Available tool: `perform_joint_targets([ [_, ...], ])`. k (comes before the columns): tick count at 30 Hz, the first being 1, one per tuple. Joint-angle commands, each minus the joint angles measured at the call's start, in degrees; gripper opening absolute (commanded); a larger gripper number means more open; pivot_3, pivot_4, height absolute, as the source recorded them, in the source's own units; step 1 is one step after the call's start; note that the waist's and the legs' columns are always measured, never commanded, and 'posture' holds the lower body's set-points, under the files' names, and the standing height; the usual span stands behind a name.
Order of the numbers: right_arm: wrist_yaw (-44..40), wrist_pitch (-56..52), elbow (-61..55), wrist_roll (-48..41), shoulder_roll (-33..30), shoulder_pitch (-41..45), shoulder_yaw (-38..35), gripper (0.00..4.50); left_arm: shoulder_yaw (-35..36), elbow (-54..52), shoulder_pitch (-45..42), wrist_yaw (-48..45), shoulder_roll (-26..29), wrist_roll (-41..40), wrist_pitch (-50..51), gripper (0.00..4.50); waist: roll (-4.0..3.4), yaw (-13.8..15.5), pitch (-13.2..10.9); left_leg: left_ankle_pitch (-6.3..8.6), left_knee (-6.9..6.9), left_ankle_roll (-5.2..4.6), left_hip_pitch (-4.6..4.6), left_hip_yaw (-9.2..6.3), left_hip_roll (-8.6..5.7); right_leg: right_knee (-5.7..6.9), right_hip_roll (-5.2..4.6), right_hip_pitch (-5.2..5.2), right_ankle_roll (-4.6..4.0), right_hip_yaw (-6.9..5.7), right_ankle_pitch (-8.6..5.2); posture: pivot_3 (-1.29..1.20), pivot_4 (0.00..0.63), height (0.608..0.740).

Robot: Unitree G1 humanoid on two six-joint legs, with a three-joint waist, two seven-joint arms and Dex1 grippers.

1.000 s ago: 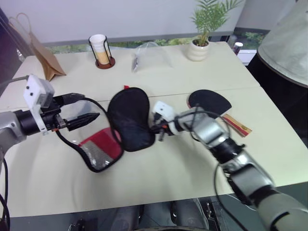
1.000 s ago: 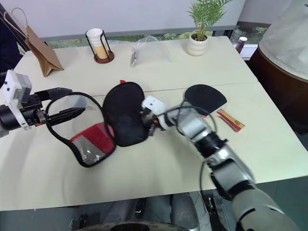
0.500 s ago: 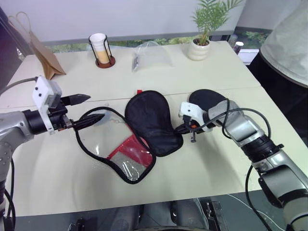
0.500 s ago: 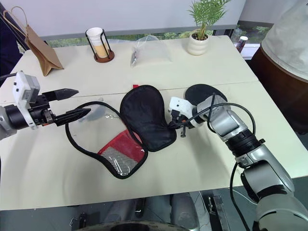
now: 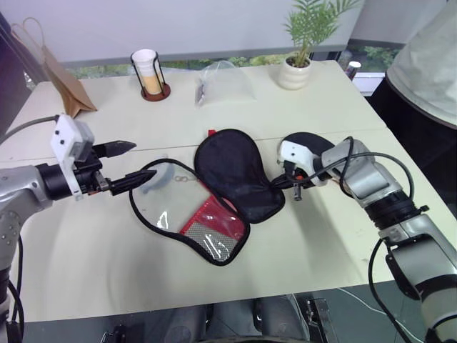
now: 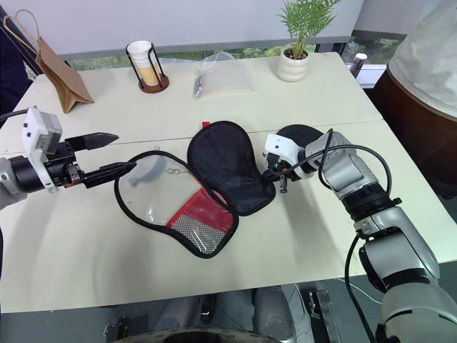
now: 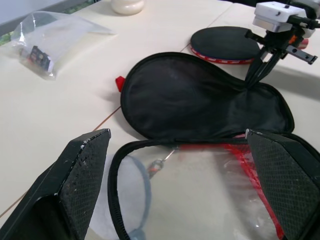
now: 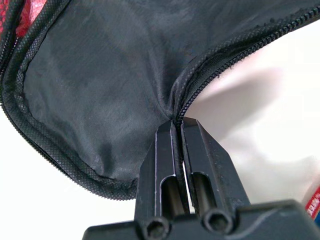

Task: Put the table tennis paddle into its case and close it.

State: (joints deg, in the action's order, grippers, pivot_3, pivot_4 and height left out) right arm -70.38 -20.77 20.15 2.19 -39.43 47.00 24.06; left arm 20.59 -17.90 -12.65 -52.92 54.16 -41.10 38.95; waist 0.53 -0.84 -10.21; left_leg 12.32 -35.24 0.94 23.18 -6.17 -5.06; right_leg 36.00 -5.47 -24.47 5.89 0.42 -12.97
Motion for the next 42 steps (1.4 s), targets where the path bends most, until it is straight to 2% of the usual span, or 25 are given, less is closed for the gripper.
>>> perform_joint_targets([
  [1,2.27,-3.24,-3.13,-0.48,0.29,1.02,-3.63,1.47,-0.6,0.34,-1.89,-0.63,-0.15,0.39,-1.46,4.5,0.0,0.02,0.0,0.0,0.0,0.0,0.0,0.0,0.0,0.0,0.0,0.0,0.0,0.0,0.0,0.0,0.15,0.74],
  [7,4.28,-12.54,-12.37,-3.95,-3.76,-0.08,-11.26,4.46,-2.34,1.55,-3.38,-1.67,-0.57,1.09,-2.19,4.5,-0.02,0.15,-0.01,0.0,0.0,0.0,0.11,-0.01,-0.01,0.0,-0.01,-0.11,0.03,0.01,0.02,0.0,0.15,0.74],
  [12,6.37,-16.52,-17.22,-4.0,-11.4,-5.05,-17.06,4.46,-4.01,3.17,-5.07,-2.76,-0.96,1.92,-2.93,4.5,0.0,0.38,-0.01,0.0,-0.02,-0.01,0.16,-0.02,-0.04,-0.04,-0.06,-0.09,0.0,-0.04,0.0,0.0,0.15,0.74],
  [18,7.64,-15.31,-13.14,-3.8,-17.47,-12.66,-20.5,4.46,-6.08,5.48,-7.61,-4.09,-1.45,3.08,-3.84,4.5,0.01,-0.02,-0.02,0.0,-0.02,-0.02,0.16,0.04,-0.03,-0.05,-0.1,-0.08,-0.09,-0.04,-0.05,0.0,0.15,0.74],
  [24,8.34,-13.63,-3.88,-4.4,-16.71,-12.76,-20.65,4.46,-7.38,6.34,-9.22,-5.28,-2.05,3.53,-3.97,4.5,0.0,-0.14,-0.03,0.0,-0.02,-0.03,0.13,0.11,0.03,-0.03,-0.07,-0.1,-0.05,0.01,-0.03,0.0,0.15,0.74],
  [33,7.81,-13.24,9.46,-5.27,-12.73,-7.63,-19.97,4.46,-8.2,4.33,-8.68,-9.09,-1.68,2.28,-3.39,4.5,0.0,-0.09,-0.04,-0.01,-0.06,-0.03,0.14,0.12,0.0,-0.03,-0.06,-0.09,0.0,0.0,0.0,0.0,0.15,0.74],
  [34,7.84,-13.5,10.54,-5.41,-12.42,-7.0,-19.99,3.94,-8.26,4.23,-8.71,-9.46,-1.64,2.25,-3.36,4.5,0.0,-0.09,-0.04,-0.01,-0.06,-0.03,0.14,0.12,0.0,-0.02,-0.06,-0.09,0.02,0.0,0.01,0.0,0.15,0.74],
  [35,7.79,-13.46,11.39,-5.52,-12.19,-6.52,-19.99,3.66,-8.35,4.14,-8.73,-9.93,-1.51,2.27,-3.36,4.5,0.0,-0.08,-0.04,-0.01,-0.06,-0.03,0.14,0.12,0.0,-0.02,-0.05,-0.09,0.02,0.0,0.01,0.0,0.15,0.74],
  [40,7.11,-13.95,10.55,-5.59,-12.29,-6.35,-19.69,1.03,-8.23,4.06,-8.75,-11.77,-0.96,2.26,-3.07,4.5,0.0,-0.02,-0.03,-0.01,-0.06,-0.03,0.14,0.12,-0.01,-0.02,-0.04,-0.09,0.03,0.0,0.02,0.0,0.15,0.74],
  [41,6.93,-14.78,9.28,-5.92,-12.39,-6.58,-19.93,0.84,-8.18,4.21,-8.84,-12.04,-0.88,2.31,-3.04,4.5,-0.01,-0.01,-0.04,-0.01,-0.07,-0.03,0.14,0.12,-0.01,-0.02,-0.04,-0.08,0.04,0.0,0.02,0.0,0.15,0.74],
  [42,7.13,-16.23,7.2,-6.36,-12.54,-6.74,-20.41,0.85,-8.18,4.56,-9.02,-12.33,-0.8,2.44,-3.11,4.5,-0.01,0.0,-0.04,-0.01,-0.08,-0.03,0.14,0.12,-0.01,-0.02,-0.04,-0.08,0.04,0.0,0.02,0.0,0.15,0.74],
])
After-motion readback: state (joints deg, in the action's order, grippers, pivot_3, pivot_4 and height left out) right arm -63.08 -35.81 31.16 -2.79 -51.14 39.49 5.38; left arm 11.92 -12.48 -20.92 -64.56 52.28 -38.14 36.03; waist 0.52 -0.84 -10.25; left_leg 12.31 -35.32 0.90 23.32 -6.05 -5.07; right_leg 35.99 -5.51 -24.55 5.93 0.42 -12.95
